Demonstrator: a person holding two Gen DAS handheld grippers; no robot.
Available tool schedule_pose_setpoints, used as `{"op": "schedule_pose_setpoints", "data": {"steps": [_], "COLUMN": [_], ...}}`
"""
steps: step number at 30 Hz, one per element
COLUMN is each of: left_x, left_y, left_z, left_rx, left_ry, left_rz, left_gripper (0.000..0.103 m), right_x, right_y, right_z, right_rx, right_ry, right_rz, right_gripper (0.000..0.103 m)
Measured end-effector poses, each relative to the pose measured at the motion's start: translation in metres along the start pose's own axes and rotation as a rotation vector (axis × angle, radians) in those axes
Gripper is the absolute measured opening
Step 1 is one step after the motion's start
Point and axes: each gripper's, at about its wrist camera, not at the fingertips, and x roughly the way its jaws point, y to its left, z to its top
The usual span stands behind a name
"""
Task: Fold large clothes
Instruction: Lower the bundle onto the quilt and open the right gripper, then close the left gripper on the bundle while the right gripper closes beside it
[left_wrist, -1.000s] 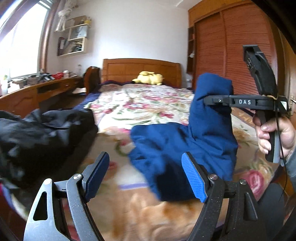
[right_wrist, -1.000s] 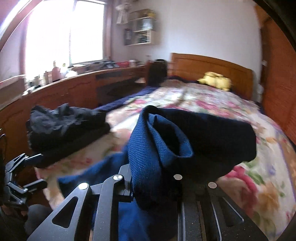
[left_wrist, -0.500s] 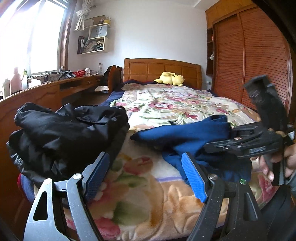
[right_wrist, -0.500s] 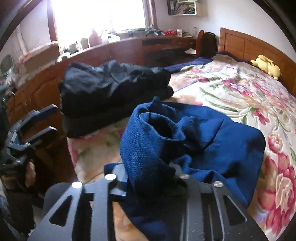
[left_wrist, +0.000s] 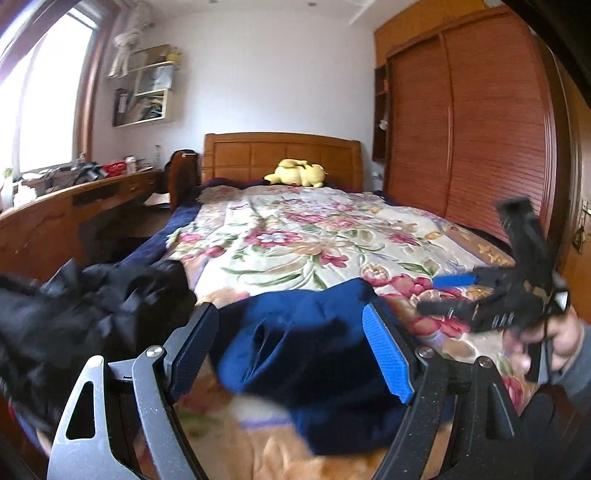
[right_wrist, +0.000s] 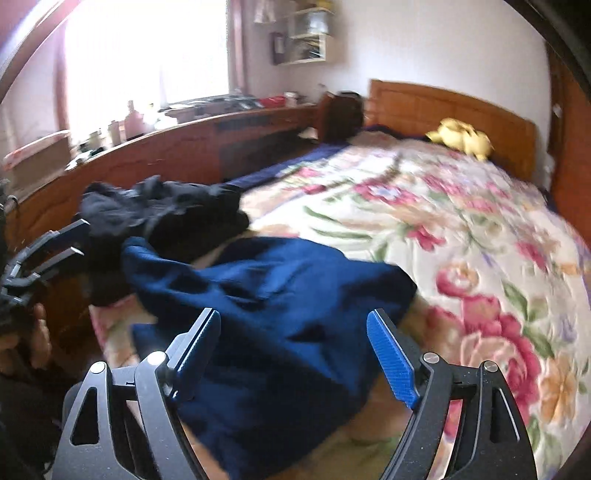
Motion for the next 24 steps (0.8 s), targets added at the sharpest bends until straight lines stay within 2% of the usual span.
{"op": "schedule_pose_setpoints", "data": {"steps": [3,8,12,17,21,24], "left_x": [0.024,0.054,0.054,0.045,0.041,0.041], "left_y": [-0.007,-0.008,0.000,0.011,0.013,0.010], "left_z": [0.006,-0.020,-0.050,-0.079,-0.091,-0.096], "left_rx": [0.036,0.059,0.025,-0.048,-0.103,-0.127], "left_ry": [0.040,0.165,0.238,0.279,0.283,0.283], "left_rz": [0.027,0.060,0.054,0.056,0.054,0.050], "left_gripper": [0.081,0.081,0.081,0.081,0.081,0.081], "right_x": [0.028,0.066,0.077,0.073,0.075,0.104], "right_y": [0.001,0.004,0.002,-0.008,-0.039,-0.065], "right_z": [-0.009,-0.032,-0.047,-0.037,-0.023,-0.008], "right_rx": [-0.003,0.030,0.038,0.012,0.049,0.060], "right_ry": [0.044,0.102,0.138,0.102,0.055,0.060], "right_rz": [-0.026,0.033,0.071,0.081,0.012,-0.059], "right_gripper": [0.083,0.083,0.083,0.083,0.085,0.086]}}
